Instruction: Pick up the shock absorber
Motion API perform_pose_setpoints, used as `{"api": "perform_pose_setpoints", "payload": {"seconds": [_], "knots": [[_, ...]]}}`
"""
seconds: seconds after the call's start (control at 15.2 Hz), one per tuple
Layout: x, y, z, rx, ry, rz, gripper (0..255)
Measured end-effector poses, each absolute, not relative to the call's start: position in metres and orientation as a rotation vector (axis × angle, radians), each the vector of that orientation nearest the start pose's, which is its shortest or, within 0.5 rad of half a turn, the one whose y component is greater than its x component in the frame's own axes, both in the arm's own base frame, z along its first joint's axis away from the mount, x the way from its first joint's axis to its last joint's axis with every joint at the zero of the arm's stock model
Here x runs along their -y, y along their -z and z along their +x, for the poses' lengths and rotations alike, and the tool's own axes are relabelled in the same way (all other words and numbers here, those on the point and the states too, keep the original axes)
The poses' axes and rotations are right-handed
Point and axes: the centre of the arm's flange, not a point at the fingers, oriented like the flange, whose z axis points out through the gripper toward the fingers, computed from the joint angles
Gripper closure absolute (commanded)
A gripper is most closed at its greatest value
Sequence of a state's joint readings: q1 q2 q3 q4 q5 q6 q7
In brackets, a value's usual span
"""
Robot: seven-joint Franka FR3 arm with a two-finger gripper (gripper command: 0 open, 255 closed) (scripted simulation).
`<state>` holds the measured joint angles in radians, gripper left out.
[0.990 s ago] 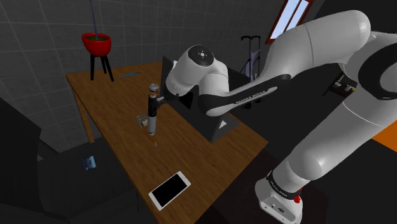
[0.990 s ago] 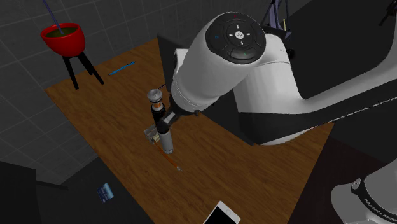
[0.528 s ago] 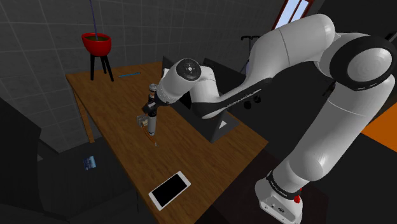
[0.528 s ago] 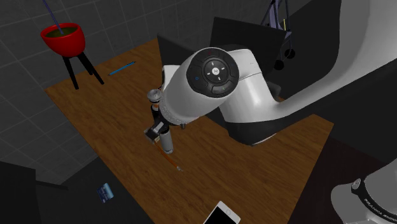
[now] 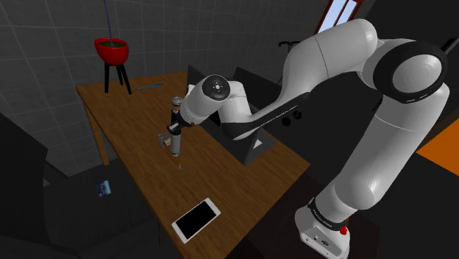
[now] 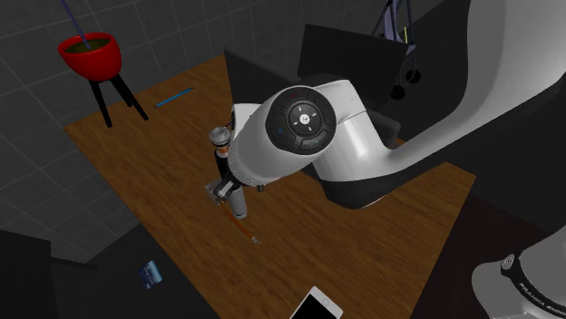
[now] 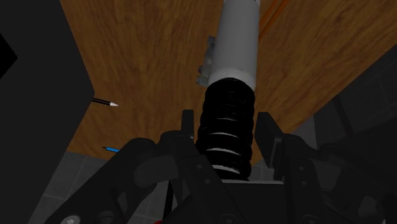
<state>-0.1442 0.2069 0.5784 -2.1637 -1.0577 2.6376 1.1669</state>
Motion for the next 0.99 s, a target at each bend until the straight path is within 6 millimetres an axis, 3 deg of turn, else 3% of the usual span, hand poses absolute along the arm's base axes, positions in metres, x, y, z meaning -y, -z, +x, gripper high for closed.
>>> {"api": "perform_pose_setpoints", "payload": {"seconds": [0.46, 0.99], "knots": [[-0.257, -0.342, 0.516, 0.166, 0.956, -3.141, 255], [-0.256, -0.381, 0.517, 0.165, 0.956, -3.142, 255]]}}
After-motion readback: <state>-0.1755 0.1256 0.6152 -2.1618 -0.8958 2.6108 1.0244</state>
